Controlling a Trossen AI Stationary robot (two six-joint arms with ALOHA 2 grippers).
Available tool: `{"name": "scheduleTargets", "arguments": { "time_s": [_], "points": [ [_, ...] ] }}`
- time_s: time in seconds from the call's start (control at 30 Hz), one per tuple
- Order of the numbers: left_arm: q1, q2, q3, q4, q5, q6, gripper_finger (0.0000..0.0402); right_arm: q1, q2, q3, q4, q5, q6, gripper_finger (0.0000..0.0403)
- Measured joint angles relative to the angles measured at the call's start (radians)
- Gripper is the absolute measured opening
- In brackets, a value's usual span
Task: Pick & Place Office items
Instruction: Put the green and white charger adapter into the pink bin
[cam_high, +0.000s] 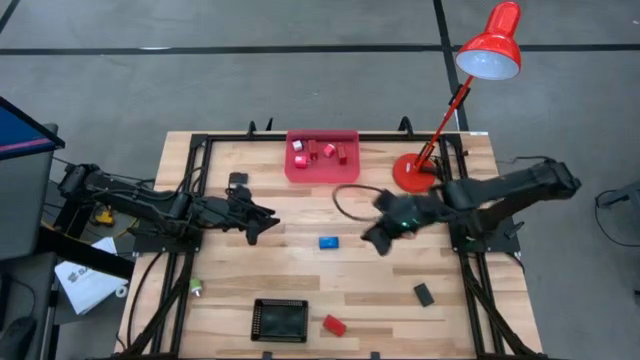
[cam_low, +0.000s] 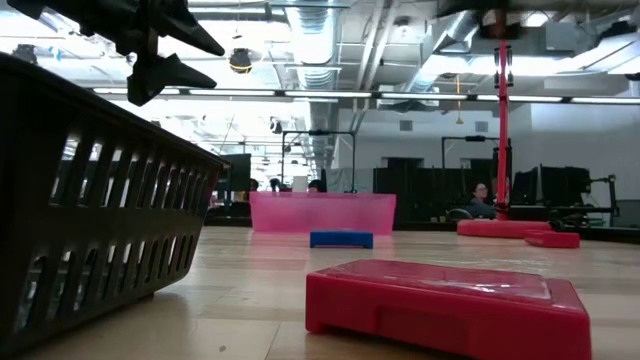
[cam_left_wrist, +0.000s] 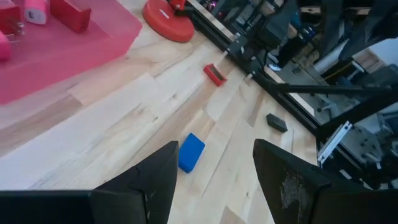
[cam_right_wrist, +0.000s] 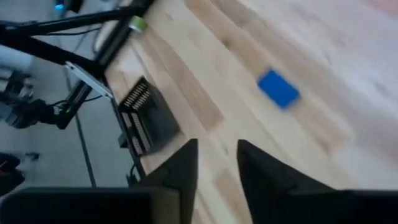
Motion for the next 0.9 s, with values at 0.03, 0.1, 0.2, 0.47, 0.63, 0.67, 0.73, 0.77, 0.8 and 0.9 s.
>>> {"name": "scheduleTargets", "arguments": {
  "time_s": [0.03, 0.1, 0.2, 0.47, 0.63, 0.67, 0.73, 0.77, 0.8, 0.9],
  "points": [
    [0.0, 0.0, 0.0, 0.001, 0.011, 0.005, 0.0204, 0.042, -0.016, 0.0, -0.041, 0.033, 0.066, 0.0115],
    [0.0, 0.0, 0.0, 0.0, 0.019, 0.007, 0.0204, 0.128, -0.037, 0.0, -0.135, 0.074, 0.213, 0.0138],
    [0.0, 0.0, 0.0, 0.001, 0.021, 0.011, 0.0204, 0.248, -0.041, 0.0, -0.281, 0.091, 0.454, 0.0172],
    [0.001, 0.0, 0.0, 0.007, 0.037, 0.035, 0.0204, 0.413, 0.093, 0.0, -0.583, -0.043, 0.976, 0.0257],
    [0.001, 0.0, 0.0, 0.016, 0.054, 0.035, 0.0204, 0.431, 0.209, -0.001, -0.585, -0.091, 1.036, 0.0273],
    [0.001, 0.0, 0.0, 0.021, 0.063, 0.035, 0.0204, 0.431, 0.231, -0.001, -0.564, -0.091, 1.036, 0.0274],
    [0.001, 0.0, 0.0, 0.029, 0.072, 0.035, 0.0204, 0.439, 0.271, -0.001, -0.524, -0.091, 1.036, 0.0277],
    [0.001, 0.0, 0.0, 0.033, 0.076, 0.035, 0.0204, 0.444, 0.291, -0.001, -0.509, -0.092, 1.036, 0.0278],
    [0.001, 0.0, 0.0, 0.033, 0.08, 0.035, 0.0204, 0.451, 0.312, -0.001, -0.488, -0.093, 1.035, 0.028],
    [0.001, 0.0, 0.0, 0.033, 0.084, 0.035, 0.0204, 0.469, 0.359, -0.001, -0.445, -0.11, 1.032, 0.0288]
  ]
}}
